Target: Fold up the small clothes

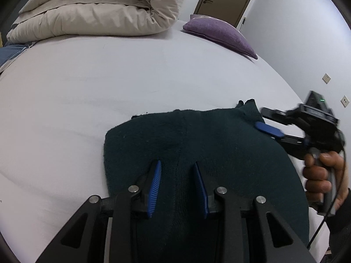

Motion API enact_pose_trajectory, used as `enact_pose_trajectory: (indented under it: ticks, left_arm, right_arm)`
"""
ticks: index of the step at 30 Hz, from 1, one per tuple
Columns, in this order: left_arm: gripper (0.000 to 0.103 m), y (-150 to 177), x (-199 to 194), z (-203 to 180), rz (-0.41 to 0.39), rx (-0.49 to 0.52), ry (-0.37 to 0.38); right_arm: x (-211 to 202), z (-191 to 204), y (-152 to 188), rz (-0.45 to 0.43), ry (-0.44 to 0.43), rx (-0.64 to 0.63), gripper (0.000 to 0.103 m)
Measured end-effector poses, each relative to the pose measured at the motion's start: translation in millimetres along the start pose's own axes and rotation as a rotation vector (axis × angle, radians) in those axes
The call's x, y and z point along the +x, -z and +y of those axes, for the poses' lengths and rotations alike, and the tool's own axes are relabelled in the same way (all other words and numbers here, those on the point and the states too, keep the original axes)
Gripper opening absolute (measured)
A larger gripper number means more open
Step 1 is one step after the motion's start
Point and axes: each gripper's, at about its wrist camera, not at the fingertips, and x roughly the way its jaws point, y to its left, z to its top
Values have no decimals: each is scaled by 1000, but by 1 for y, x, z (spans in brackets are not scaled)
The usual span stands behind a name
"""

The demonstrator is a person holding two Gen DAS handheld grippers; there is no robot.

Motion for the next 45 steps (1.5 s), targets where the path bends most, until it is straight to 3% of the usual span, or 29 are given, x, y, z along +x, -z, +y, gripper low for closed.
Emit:
enact_pose_trajectory:
  ticks: [3,5,10,11,14,18,24,31,36,40,42,45]
  left_arm:
    - [35,1,-1,0,-4,2,-2]
    - [35,1,0,-1,-7,6,-9]
    - [35,5,-2,-4,-11,12,-16]
    - [35,5,-2,-4,-11,12,-17]
    - [35,8,-3,-6,-14,21,-20]
    - [35,8,-2,-6,-15,24,-21]
    - [35,9,-2,-6,-18,26,-21]
    - [35,10,-1,-6,-20,21,-12]
    - [34,7,-26,14,-4,-88,100]
    - [52,23,-67,42,-46,-190,127]
    - [58,31,-73,56,-30,-249,163]
    - [58,45,-67,72,34,-342,231]
  right_arm:
    - [-34,10,15,-60,72,-63,40]
    - [-53,25,32,-59,47,-113,48]
    - [-70,71,95,62,-49,-291,49]
    - [-66,73,110,99,-88,-308,55]
    - [-47,60,144,202,-40,-334,57]
    - [-49,38,161,223,-92,-295,57]
    - [-71,22,189,256,-31,-334,57]
    - [-98,-6,206,203,-79,-282,50]
    - [-123,-7,215,168,-39,-283,52]
    - [-162,-7,214,90,22,-288,66]
    - [-173,-12,205,59,41,-260,67]
    - [-177,-12,187,27,23,-228,67]
